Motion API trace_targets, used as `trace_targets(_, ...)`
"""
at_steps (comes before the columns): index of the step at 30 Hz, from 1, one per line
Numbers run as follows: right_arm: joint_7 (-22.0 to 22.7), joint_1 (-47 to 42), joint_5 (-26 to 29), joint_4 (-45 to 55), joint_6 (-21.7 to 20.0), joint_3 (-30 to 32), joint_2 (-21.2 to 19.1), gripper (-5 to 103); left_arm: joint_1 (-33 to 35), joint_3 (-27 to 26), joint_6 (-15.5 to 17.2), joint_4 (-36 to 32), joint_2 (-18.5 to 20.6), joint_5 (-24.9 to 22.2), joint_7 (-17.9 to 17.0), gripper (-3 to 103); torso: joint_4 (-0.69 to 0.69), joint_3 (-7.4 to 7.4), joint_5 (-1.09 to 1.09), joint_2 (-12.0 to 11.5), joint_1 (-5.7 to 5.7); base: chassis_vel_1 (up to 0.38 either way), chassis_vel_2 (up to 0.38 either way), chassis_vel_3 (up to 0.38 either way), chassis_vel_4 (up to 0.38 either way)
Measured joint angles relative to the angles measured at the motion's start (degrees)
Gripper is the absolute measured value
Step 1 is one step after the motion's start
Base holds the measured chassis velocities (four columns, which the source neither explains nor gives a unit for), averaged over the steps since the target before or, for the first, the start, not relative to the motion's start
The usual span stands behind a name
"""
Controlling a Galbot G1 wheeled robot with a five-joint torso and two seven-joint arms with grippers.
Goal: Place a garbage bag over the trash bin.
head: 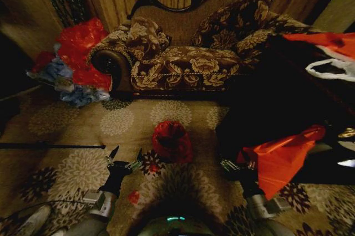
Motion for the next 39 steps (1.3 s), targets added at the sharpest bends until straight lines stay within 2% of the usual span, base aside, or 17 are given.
trace_targets(39,0.16,0.21,0.15,-0.15,-0.1,-0.15,-0.31,100,-0.46,0.25,0.11,0.53,0.14,-0.16,-0.3,100,0.0,0.0,0.01,-0.01,0.0,0.0,0.0,0.0,0.0)
